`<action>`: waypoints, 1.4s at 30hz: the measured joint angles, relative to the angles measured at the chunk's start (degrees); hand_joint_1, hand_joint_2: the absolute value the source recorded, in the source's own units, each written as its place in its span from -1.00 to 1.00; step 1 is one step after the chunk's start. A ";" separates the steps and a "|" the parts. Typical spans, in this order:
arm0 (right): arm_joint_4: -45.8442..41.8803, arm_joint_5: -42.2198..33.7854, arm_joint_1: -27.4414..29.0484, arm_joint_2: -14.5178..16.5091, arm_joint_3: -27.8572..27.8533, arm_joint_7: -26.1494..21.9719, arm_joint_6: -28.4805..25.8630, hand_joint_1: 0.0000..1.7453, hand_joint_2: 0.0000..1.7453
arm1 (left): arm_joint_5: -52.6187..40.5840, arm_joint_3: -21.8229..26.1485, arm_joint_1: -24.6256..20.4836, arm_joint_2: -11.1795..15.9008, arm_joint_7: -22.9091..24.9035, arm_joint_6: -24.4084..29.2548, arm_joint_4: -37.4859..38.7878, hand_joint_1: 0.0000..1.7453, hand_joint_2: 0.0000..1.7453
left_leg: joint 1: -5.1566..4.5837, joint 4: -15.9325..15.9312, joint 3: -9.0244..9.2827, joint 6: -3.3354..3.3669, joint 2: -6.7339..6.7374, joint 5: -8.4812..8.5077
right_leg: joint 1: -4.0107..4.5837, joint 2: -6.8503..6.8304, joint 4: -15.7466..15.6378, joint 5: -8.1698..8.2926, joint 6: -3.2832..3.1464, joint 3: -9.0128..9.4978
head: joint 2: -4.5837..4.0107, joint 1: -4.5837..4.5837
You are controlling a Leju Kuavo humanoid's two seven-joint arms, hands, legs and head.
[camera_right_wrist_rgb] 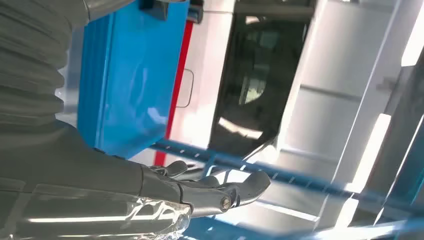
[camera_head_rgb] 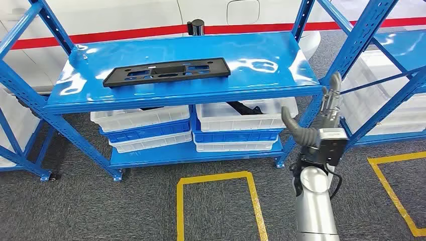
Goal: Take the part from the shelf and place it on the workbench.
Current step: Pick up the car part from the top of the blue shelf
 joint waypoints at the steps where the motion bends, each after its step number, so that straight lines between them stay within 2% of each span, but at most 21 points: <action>1: -0.05 1.29 -0.05 -0.04 0.99 0.27 -0.58 -1.00 1.00 | -0.07 0.00 0.00 0.00 -0.07 -0.01 0.00 -1.00 -1.00 | 0.00 0.00 0.00 0.00 0.00 0.00 | 0.00 0.00 0.00 0.00 0.00 0.00 | 0.00 0.00; 8: 0.09 16.04 -2.08 -0.73 12.65 4.44 -7.47 -1.00 1.00 | -1.19 -0.14 -0.07 -0.07 -0.57 -0.18 0.00 -1.00 -1.00 | 0.03 0.00 0.00 0.00 -0.01 0.00 | 0.02 0.00 0.00 0.00 0.00 -0.02 | 0.01 0.00; 16: 0.91 19.49 -3.01 -1.05 18.13 5.97 -8.41 -1.00 1.00 | -1.31 -0.15 -0.08 -0.31 -0.49 -0.23 0.00 -1.00 -1.00 | -0.02 0.00 -0.04 0.00 -0.02 0.00 | 0.00 -0.02 0.00 0.00 0.00 -0.02 | 0.02 0.00; 23: 5.31 35.51 -6.28 -1.08 25.79 11.44 -12.88 -1.00 1.00 | -1.22 -0.15 -0.19 -0.29 -0.32 -1.65 -0.02 -1.00 -1.00 | 0.04 0.00 -0.03 -0.01 -0.02 0.00 | 0.01 -0.01 0.00 0.00 0.00 -0.02 | 0.00 0.00; 30: 15.15 52.82 -10.29 -1.05 37.28 18.74 -16.64 -1.00 1.00 | -1.81 -0.15 -1.19 0.15 -0.38 -3.27 -0.02 -1.00 -1.00 | 0.09 -0.01 -0.03 -0.03 -0.02 0.02 | 0.06 -0.01 0.01 0.00 0.00 -0.02 | 0.01 0.00; 35: 22.72 55.34 -12.35 -0.47 43.63 22.16 -17.88 -1.00 1.00 | -1.45 -0.15 -1.27 0.43 -1.17 -4.01 -0.02 -1.00 -1.00 | 0.08 -0.01 -0.04 -0.03 -0.03 0.02 | 0.07 -0.02 0.02 0.00 0.00 -0.02 | 0.00 0.00; 42: 28.17 54.75 -15.48 0.26 45.07 25.78 -18.89 -1.00 1.00 | -0.84 -0.06 -1.18 0.64 -2.15 -4.74 -0.02 -1.00 -1.00 | 0.03 0.00 -0.03 -0.03 -0.02 0.02 | 0.04 -0.02 0.02 0.00 0.00 -0.02 | 0.01 0.00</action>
